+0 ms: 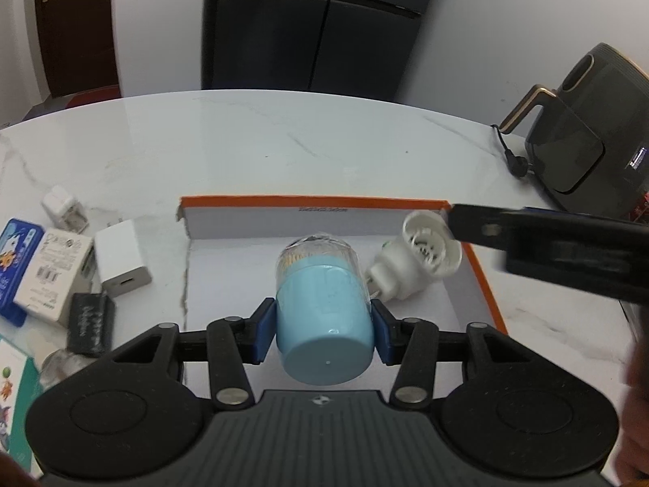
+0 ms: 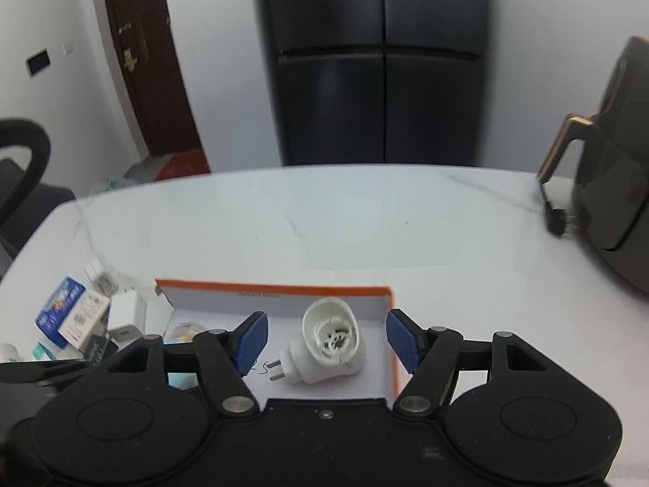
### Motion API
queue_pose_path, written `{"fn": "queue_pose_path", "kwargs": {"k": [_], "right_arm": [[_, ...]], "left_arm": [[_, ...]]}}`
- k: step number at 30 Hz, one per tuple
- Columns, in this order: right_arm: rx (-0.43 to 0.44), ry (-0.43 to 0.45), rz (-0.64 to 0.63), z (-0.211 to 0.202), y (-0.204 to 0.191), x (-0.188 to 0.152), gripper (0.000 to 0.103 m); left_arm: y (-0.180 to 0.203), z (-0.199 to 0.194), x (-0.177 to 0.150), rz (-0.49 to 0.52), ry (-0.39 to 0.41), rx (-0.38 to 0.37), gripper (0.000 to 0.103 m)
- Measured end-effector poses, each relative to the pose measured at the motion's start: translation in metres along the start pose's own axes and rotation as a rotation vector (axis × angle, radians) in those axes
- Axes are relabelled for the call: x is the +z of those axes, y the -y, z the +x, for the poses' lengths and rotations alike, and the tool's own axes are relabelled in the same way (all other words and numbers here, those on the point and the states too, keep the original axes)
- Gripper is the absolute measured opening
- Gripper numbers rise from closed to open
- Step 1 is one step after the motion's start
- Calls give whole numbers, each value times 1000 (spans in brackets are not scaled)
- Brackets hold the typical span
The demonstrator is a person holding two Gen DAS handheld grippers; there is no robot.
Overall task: Organize rigid objects
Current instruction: 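Lower the toothpick jar into the tray and open the left gripper while the right releases the adapter, then move the left tool to the white plug adapter and grasp it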
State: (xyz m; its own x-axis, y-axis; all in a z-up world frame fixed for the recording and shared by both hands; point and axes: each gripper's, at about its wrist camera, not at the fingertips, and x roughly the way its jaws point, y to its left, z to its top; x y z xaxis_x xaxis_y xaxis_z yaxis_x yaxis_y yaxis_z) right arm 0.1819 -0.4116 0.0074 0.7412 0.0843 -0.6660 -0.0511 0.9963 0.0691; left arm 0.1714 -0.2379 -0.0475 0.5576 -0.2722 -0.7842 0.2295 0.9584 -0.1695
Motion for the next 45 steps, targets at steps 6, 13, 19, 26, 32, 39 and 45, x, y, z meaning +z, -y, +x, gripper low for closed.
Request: {"fn": "queue_pose_path", "kwargs": {"k": [6, 13, 19, 26, 32, 39, 45], "right_arm": [[-33, 31, 63, -40, 16, -5, 81], [-83, 47, 118, -75, 16, -23, 83], [-76, 30, 116, -91, -10, -41, 84], [-22, 3, 104, -98, -59, -55, 85], [22, -15, 69, -97, -101, -62, 86], [81, -37, 7, -92, -148, -65, 86], [117, -50, -23, -87, -179, -69, 86]], "left_arm": [[9, 1, 3, 13, 4, -48, 57], [8, -31, -3, 21, 35, -48, 70], [-14, -72, -19, 19, 55, -5, 84], [-55, -109, -35, -4, 69, 59, 89], [-93, -132, -43, -59, 85, 106, 90], [-133, -149, -53, -120, 105, 146, 90], [-177, -160, -68, -131, 119, 219, 95]]}}
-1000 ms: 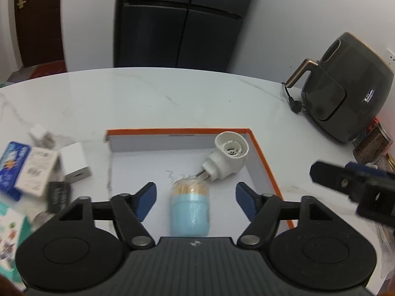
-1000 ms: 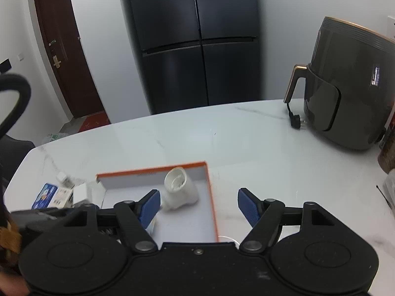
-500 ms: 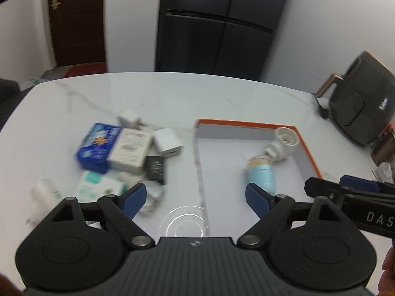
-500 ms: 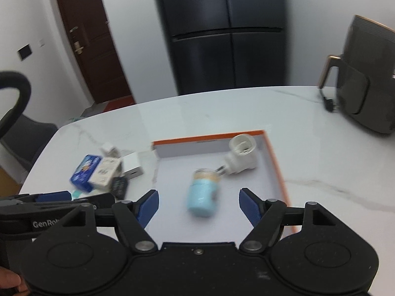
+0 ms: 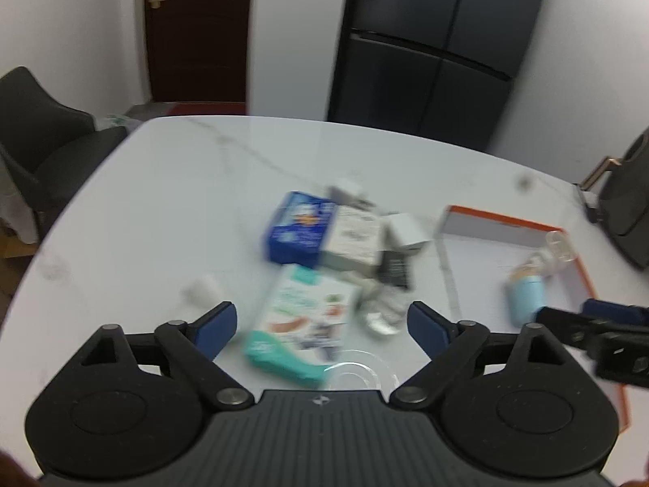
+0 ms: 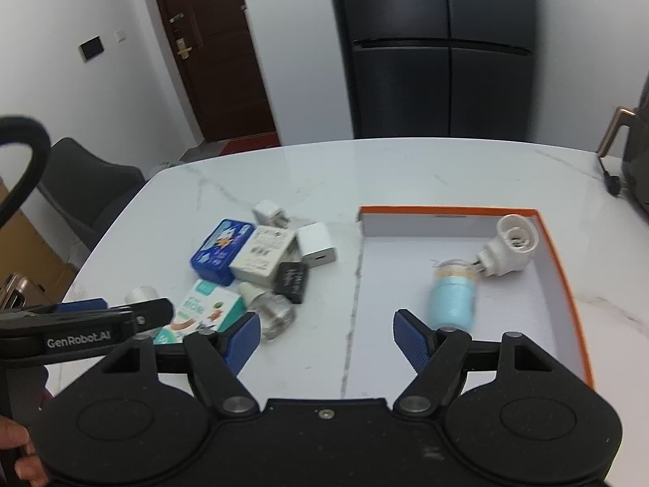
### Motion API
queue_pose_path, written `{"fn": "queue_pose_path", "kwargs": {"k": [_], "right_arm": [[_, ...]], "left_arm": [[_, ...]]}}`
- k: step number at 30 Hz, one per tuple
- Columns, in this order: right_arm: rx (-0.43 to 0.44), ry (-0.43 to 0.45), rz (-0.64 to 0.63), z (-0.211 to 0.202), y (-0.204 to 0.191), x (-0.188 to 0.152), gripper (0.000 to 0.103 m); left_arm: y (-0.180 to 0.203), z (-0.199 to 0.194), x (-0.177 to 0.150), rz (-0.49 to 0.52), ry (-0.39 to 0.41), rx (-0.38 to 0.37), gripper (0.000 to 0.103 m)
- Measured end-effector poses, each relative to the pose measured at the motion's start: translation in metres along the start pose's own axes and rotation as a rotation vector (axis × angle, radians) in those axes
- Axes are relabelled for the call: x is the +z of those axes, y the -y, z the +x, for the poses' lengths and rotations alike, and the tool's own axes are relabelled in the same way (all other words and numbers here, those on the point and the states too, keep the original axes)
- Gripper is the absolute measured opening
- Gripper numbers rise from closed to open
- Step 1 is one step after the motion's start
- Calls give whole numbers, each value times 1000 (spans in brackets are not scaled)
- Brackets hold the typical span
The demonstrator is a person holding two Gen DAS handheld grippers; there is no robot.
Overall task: Organize rigid objects
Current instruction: 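Move the left tool to the white plug adapter and grasp it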
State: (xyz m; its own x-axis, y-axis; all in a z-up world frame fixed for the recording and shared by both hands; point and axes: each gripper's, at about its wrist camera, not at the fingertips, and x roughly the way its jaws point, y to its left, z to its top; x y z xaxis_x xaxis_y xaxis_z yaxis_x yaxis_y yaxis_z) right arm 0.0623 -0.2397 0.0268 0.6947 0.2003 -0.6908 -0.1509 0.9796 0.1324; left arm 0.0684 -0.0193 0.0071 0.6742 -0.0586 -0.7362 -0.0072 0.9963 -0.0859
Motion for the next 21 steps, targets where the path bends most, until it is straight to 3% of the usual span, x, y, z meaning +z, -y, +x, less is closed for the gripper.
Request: {"fn": "queue_pose_path", "kwargs": {"k": [5, 9, 13, 17, 21], "right_arm": [[21, -21, -2, 11, -19, -5, 86], [26, -37, 10, 20, -32, -9, 86], [20, -60, 31, 29, -45, -17, 86], [2, -85, 63, 36, -52, -25, 87], [-21, -100, 95, 42, -57, -31, 87]], "left_arm": [[-45, 8, -7, 32, -5, 66, 95], [-67, 19, -14, 164, -1, 87, 98], [-73, 32, -18, 328, 22, 65, 99], [-71, 45, -24, 488, 33, -6, 103], [-67, 59, -30, 597, 52, -33, 103]]}}
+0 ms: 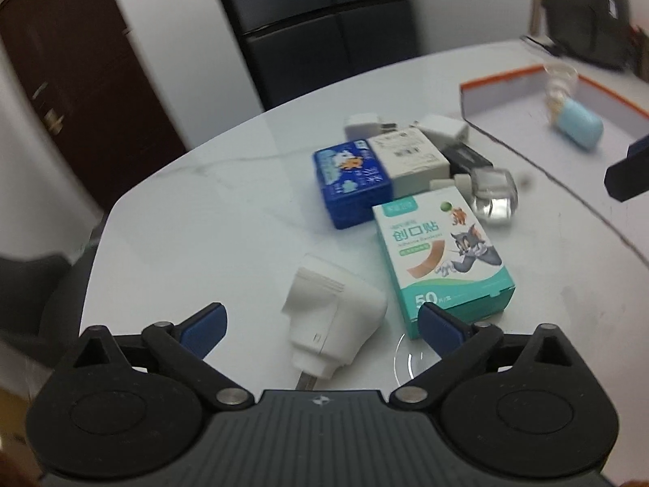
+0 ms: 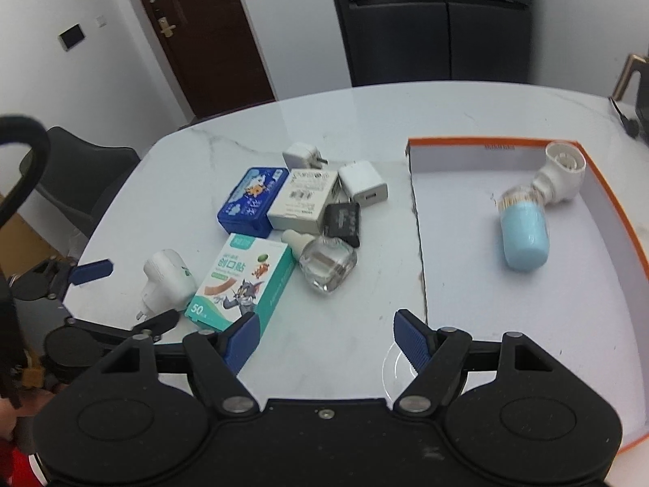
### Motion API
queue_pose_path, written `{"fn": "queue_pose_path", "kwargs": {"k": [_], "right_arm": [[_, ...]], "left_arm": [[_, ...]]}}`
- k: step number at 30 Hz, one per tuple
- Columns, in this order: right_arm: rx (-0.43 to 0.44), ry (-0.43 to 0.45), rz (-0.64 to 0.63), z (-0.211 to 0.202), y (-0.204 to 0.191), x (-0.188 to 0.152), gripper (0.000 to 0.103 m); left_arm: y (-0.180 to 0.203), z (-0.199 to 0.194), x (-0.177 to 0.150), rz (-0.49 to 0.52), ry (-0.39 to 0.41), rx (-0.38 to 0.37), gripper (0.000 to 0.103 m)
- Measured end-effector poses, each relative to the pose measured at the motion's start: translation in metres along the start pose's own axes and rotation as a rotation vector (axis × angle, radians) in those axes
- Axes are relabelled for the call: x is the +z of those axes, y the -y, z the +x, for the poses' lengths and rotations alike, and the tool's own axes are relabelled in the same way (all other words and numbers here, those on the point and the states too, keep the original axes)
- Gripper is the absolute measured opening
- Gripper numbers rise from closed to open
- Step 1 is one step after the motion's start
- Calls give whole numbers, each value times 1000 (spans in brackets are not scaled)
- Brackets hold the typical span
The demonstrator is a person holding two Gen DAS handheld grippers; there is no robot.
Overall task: Organize rigid objects
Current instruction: 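Move the left tool to the white plug adapter and grasp it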
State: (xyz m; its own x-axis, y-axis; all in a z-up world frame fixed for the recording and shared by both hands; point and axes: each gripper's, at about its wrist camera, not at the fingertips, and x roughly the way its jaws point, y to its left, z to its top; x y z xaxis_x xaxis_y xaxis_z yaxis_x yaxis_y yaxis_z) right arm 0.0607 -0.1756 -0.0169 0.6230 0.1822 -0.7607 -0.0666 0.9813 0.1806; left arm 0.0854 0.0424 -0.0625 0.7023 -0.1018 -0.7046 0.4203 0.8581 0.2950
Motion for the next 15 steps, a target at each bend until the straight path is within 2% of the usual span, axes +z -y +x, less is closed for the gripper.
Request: {"fn": "queue_pose_path", "kwargs": {"k": [5, 11, 13, 15], "right_arm": [[-20, -15, 32, 6, -4, -7, 87], [-30, -27, 61, 15, -10, -11, 87], [-32, -26, 62, 17, -13, -12, 87], [-34, -27, 68, 20, -15, -13, 87]], "left_arm": [[1, 14, 0, 73, 50, -57, 103], [-10, 30, -7, 85, 46, -208, 100], [-15, 34, -13, 65, 34, -213, 99], [-19, 37, -15, 53, 28, -198, 92]]}}
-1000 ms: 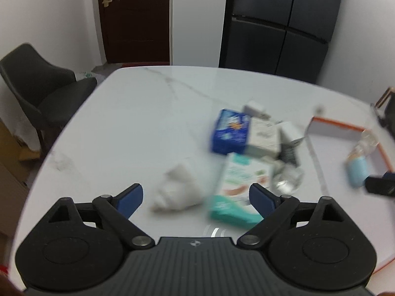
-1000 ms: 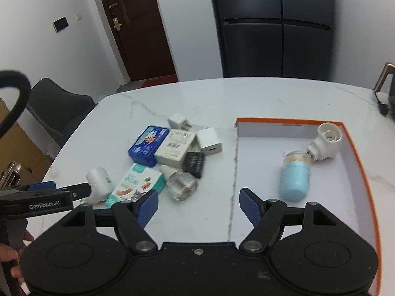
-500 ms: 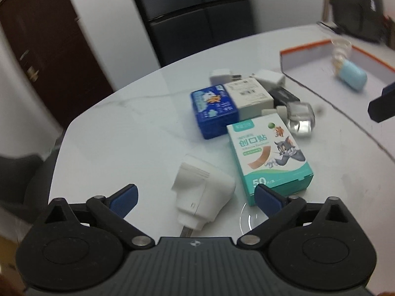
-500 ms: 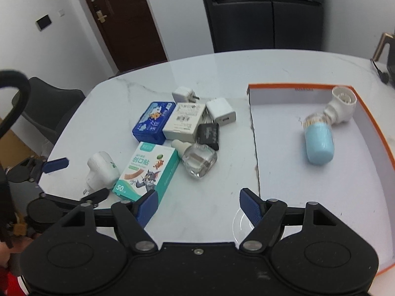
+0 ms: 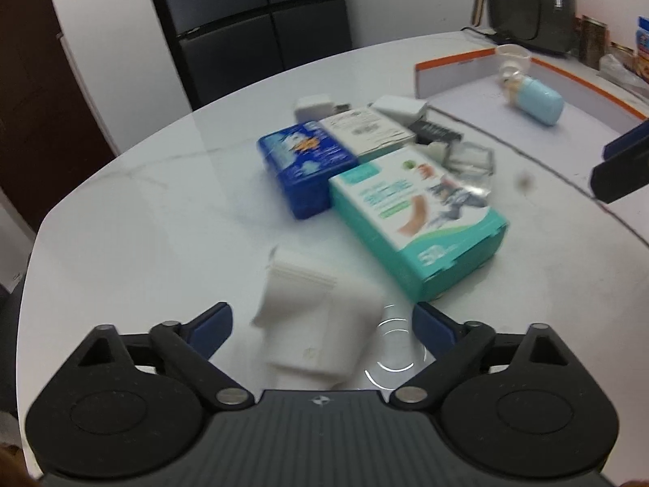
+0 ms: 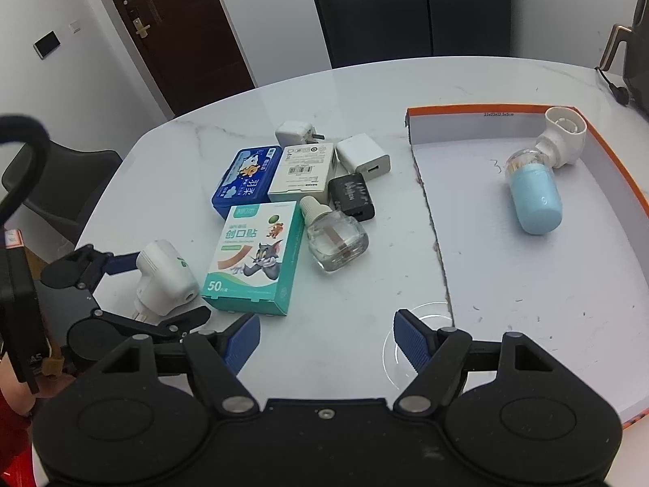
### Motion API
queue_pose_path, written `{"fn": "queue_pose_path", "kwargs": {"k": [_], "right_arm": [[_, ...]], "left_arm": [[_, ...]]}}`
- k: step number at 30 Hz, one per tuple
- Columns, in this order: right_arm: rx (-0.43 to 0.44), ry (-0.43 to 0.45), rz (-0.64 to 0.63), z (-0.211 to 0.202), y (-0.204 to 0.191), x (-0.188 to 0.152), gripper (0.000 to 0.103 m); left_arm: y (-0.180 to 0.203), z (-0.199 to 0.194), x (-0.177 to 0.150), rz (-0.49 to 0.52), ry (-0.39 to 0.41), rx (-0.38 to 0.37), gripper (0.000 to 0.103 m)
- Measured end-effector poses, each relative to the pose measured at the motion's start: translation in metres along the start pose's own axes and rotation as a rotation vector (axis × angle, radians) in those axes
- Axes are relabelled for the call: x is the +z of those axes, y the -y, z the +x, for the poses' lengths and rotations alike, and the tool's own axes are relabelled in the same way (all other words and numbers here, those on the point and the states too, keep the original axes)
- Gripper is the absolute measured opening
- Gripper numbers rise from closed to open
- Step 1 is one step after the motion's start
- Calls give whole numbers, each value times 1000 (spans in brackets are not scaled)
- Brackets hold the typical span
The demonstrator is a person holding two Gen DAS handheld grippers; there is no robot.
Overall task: Organize rigid objects
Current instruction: 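Move the left tool to the white plug adapter and grasp it, then grasp the teal bandage box with the right gripper while the left holds the adapter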
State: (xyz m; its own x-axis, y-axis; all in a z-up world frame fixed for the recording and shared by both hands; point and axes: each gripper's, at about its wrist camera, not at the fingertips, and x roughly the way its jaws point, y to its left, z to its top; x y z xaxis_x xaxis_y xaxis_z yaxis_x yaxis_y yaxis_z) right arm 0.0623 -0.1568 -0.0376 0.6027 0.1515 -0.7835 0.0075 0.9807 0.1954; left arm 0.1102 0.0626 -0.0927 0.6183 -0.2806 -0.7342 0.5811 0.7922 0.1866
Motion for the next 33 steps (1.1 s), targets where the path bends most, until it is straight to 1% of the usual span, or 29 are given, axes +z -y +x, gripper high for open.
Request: {"fn": "queue_pose_path", "kwargs": {"k": [2, 4, 5, 6, 7, 8, 10, 12, 15, 18, 20, 22, 25, 27, 28, 30, 31, 33], "right_arm": [[2, -6, 4, 5, -3, -1, 87], [2, -13, 1, 10, -7, -1, 87], [2, -15, -2, 13, -10, -1, 87], [3, -18, -6, 16, -13, 0, 87], [5, -21, -9, 18, -16, 1, 87], [10, -22, -17, 21, -19, 2, 87], [12, -18, -32, 26, -26, 4, 87], [11, -25, -44, 34, -33, 8, 87], [37, -27, -42, 46, -44, 14, 88], [17, -17, -56, 59, -58, 21, 90], [5, -25, -48, 70, -65, 25, 91], [-13, -39, -40, 81, -70, 28, 91], [-77, -47, -50, 98, -77, 33, 92], [-107, -76, -72, 111, -81, 35, 92], [-106, -96, -81, 118, -83, 36, 93], [-105, -82, -111, 121, -85, 35, 86], [-102, -83, -128, 120, -86, 36, 84], [-78, -74, -132, 114, -86, 36, 83]], "left_arm": [[-5, 1, 0, -36, 4, -12, 87], [-8, 1, 3, -63, 19, -23, 86], [-7, 0, 4, -62, 24, -20, 83], [-6, 1, 4, -61, 23, -17, 72], [-5, 2, 3, -63, 17, -19, 67], [-5, 2, 2, -73, 23, -14, 66], [-7, 2, 1, -109, 21, -6, 65], [-12, -1, -1, -174, 9, 4, 65], [-25, -5, -6, -322, -17, 12, 65], [-38, -14, -11, -466, -27, 28, 65], [-43, -21, -13, -529, -23, 45, 65], [-46, -27, -13, -551, -25, 64, 65], [-47, -34, -14, -572, -14, 82, 65], [-48, -37, -14, -588, -14, 96, 65], [-48, -39, -15, -594, -11, 103, 65], [-48, -42, -14, -608, -8, 108, 65], [-48, -44, -14, -613, -7, 110, 65], [-46, -46, -11, -616, -6, 117, 65]]}}
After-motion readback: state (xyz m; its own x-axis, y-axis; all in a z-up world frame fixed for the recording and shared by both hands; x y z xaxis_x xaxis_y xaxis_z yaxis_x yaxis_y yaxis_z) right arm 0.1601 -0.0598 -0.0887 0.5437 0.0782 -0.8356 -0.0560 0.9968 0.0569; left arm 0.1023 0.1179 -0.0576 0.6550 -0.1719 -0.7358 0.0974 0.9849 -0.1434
